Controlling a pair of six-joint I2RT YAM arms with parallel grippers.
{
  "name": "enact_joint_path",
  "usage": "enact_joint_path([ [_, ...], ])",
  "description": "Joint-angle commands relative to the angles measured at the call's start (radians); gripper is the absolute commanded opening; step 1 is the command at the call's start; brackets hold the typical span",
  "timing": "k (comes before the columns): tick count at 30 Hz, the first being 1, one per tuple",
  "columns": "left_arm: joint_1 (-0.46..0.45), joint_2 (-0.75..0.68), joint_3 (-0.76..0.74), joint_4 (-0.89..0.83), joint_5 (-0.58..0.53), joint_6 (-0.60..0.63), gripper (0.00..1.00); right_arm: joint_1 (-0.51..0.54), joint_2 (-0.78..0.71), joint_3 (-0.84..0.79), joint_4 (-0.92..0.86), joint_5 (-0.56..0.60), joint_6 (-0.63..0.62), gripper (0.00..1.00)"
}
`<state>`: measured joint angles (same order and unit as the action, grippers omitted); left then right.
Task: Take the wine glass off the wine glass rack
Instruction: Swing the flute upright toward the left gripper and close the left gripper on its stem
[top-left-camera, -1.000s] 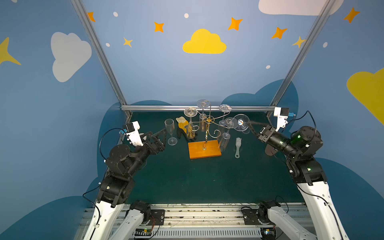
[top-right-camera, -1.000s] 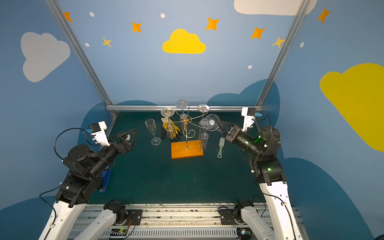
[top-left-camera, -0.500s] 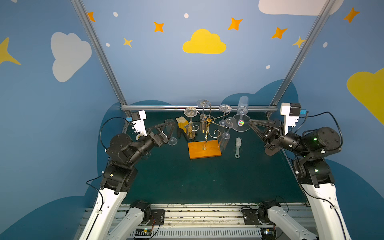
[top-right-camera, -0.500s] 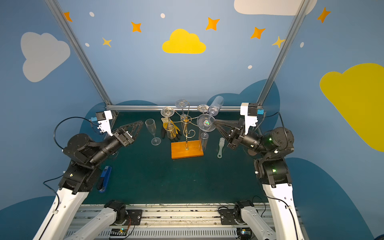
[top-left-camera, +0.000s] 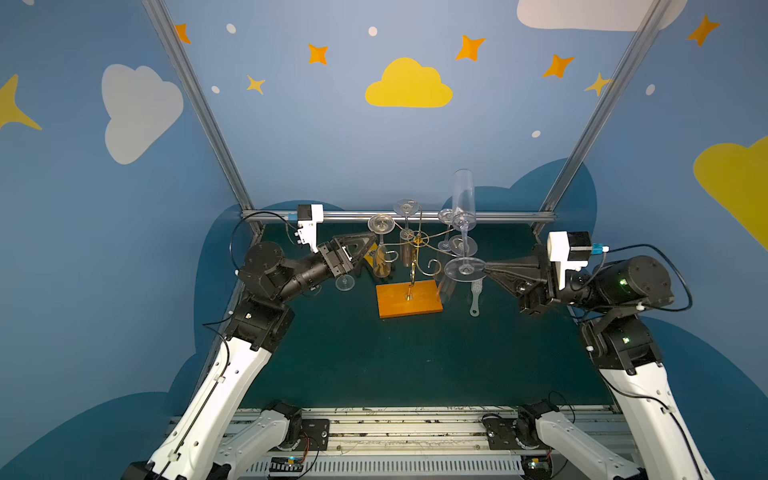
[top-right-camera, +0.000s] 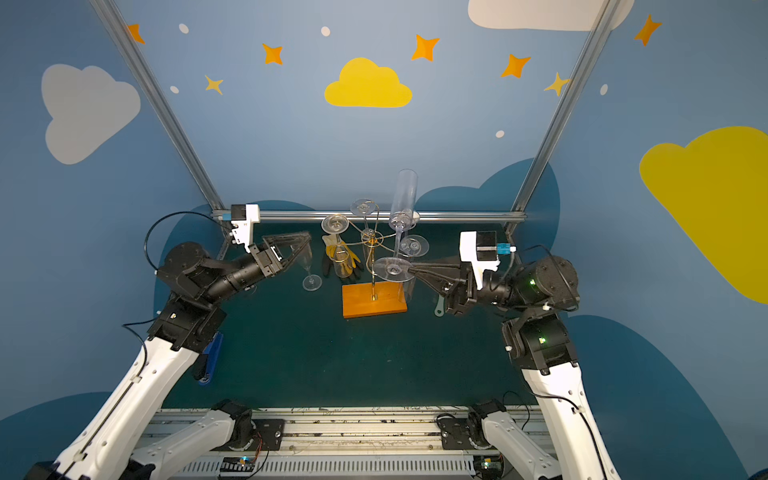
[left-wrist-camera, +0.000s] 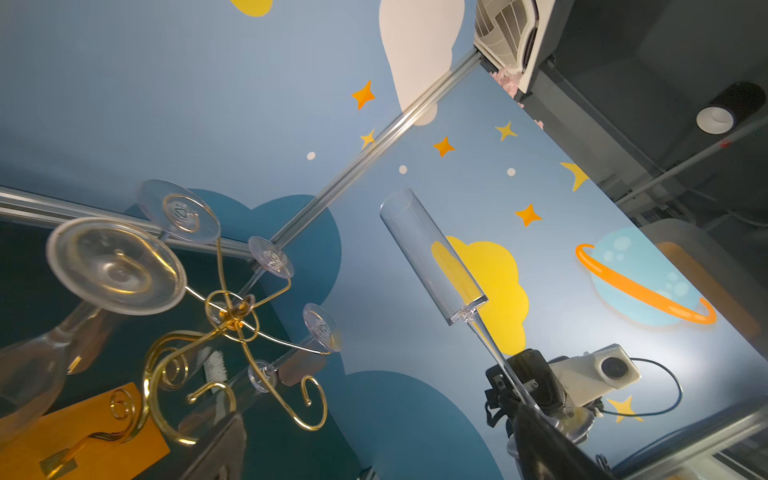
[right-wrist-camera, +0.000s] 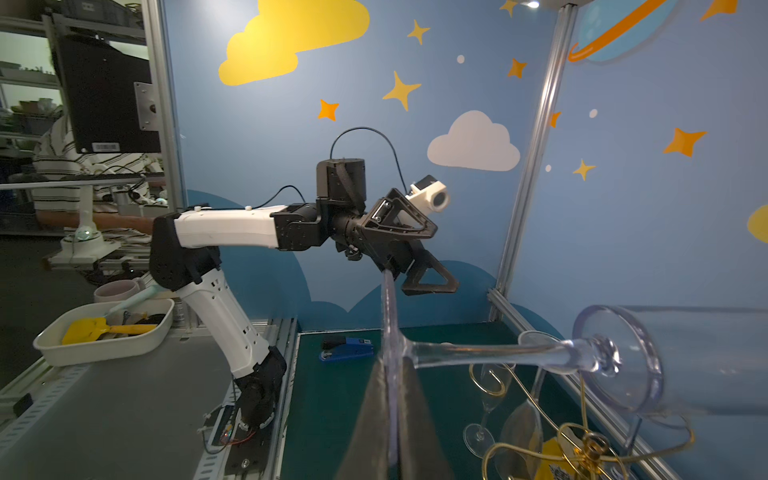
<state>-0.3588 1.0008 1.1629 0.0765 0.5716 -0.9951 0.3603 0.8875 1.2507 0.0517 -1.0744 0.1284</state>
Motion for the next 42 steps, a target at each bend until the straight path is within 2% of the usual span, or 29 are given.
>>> enact_joint_path([
  [1,-0.039,0.017,0.038,0.066,0.059,-0.012,0.98,0.056,0.013,-0.007,-0.024,0.027,-0.173,0.00],
  [7,-0.119,0.040,0.030,0.093,0.068,0.021,0.97,0.127,0.047,-0.019,-0.037,0.066,-0.280,0.00],
  [11,-0.157,0.060,0.001,0.155,0.072,-0.008,0.93,0.172,0.065,-0.029,-0.049,0.078,-0.341,0.00],
  [13,-0.176,0.071,-0.005,0.172,0.074,-0.017,0.90,0.197,0.069,-0.034,-0.058,0.123,-0.372,0.00],
  [31,-0.270,0.147,-0.012,0.266,0.120,-0.081,0.45,0.333,0.073,-0.039,-0.205,0.262,-0.648,0.00],
  [37,-0.286,0.150,-0.011,0.241,0.135,-0.082,0.35,0.358,0.066,-0.045,-0.229,0.304,-0.715,0.00],
  [42,-0.295,0.155,-0.012,0.222,0.152,-0.082,0.22,0.373,0.057,-0.043,-0.269,0.331,-0.762,0.00],
])
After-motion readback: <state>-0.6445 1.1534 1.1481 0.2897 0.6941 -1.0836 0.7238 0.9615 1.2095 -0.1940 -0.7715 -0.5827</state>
